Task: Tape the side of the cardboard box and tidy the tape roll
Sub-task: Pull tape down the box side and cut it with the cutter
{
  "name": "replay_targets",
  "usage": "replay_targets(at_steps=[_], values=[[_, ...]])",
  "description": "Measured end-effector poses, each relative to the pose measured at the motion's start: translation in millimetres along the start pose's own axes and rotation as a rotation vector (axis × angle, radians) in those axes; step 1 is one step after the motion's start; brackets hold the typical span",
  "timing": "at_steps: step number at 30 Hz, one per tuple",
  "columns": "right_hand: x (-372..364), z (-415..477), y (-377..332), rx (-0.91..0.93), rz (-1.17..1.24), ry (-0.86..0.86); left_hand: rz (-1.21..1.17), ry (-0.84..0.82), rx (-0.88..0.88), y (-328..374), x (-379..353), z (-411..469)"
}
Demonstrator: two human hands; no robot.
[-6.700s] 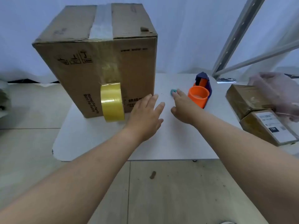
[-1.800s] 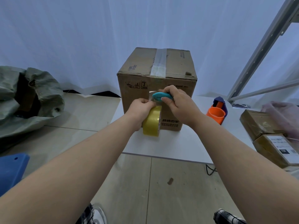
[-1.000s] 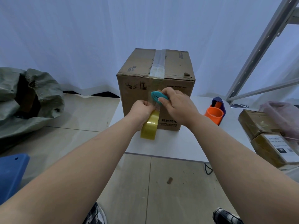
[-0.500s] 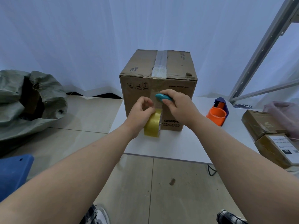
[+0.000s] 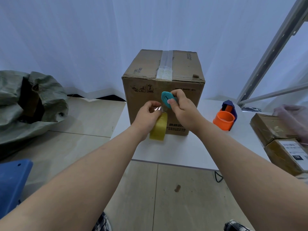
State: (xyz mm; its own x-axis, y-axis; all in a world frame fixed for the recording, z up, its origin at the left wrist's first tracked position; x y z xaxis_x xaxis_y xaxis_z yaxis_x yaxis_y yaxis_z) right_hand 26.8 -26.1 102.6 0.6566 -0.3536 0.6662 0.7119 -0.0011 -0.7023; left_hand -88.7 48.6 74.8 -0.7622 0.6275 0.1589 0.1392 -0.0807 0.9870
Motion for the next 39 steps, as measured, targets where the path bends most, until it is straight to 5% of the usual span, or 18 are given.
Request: replay_targets(at_steps=[7,16,23,28,39], values=[[6.6,9.1,-1.4,0.030,0.092,0.101,-0.043,-0.005,-0.060,-2.3,2.2,-2.5],[-2.3,3.5,-1.2,-0.041,0.025,-0.040,0.032,-0.017,0.011,-2.1,6.9,3.2],[-5.0,0.5,1.7,-0.091,0.096,-0.086,-0.003,0.136,0.048,-8.5,4.9,-1.6],[-3.1,7.4,-3.6,-0.060,0.097,-0.035,-0.118,0.081,0.224,-11.4,10.5,-0.8],[-3.1,11.0,-0.7,-0.056,0.076,-0.014,0.072,0.008,0.222,-1.9,13.3,3.7]])
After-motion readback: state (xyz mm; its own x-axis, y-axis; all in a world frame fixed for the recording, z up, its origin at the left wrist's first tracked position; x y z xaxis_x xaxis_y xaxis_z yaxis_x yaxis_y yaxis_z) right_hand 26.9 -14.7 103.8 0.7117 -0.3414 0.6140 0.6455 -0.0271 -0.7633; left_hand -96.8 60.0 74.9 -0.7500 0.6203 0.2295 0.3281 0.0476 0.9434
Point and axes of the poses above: each hand's wrist, its own z-axis towards the middle knuckle, its own x-axis out of the back of the hand, y = z × x, the point moved 2 cm from there along z, towards the middle knuckle, and after that the axes turned 5 degrees about -y, right-handed, at the moved point
